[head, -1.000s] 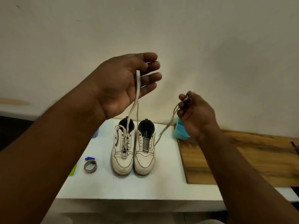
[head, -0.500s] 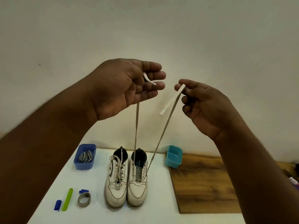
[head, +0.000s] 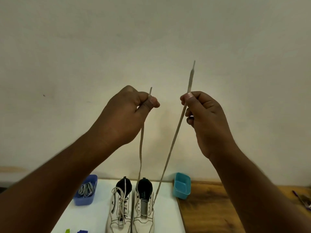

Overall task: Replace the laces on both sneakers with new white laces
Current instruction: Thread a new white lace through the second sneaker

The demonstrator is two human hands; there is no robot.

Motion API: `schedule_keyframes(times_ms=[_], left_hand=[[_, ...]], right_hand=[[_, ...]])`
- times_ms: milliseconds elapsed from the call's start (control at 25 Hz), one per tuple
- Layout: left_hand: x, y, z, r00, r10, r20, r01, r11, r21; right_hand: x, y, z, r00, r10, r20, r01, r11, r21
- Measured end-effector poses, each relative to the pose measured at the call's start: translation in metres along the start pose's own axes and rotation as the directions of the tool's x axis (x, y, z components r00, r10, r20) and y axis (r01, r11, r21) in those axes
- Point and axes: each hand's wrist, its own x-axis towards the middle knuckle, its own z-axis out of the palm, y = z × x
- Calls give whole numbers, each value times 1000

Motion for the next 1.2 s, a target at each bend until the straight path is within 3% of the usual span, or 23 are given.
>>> schedule_keyframes(times_ms=[80, 160, 280, 480, 840, 960, 1200], left_hand=[[3, 3, 5, 999, -44, -22, 37, 968, -246], [6, 8, 9, 994, -112, -3, 96, 862, -497], [10, 12, 11, 980, -197, 12, 160, 762, -627], [14, 14, 10, 968, -250, 17, 192, 697, -691], [14, 10, 12, 946, -272, 178, 301, 530, -792], [15, 6, 12, 950, -250, 185, 295, 535, -792], [17, 7, 12, 967, -238, 91, 226, 638, -736]], right_hand=[[1, -5, 8, 1000, -12, 29, 11, 1000, 12], [-1, -8, 16, 998, -33, 61, 32, 999, 5], [-3, -7, 27, 992, -104, 66, 106, 994, -37], [-5, -5, 31, 987, -132, 91, 139, 987, -81], [-8, 5, 31, 989, -89, 118, 102, 989, -111], [-7, 10, 30, 989, -76, 124, 92, 988, -124], [-11, 29, 22, 979, -155, 136, 180, 964, -197]])
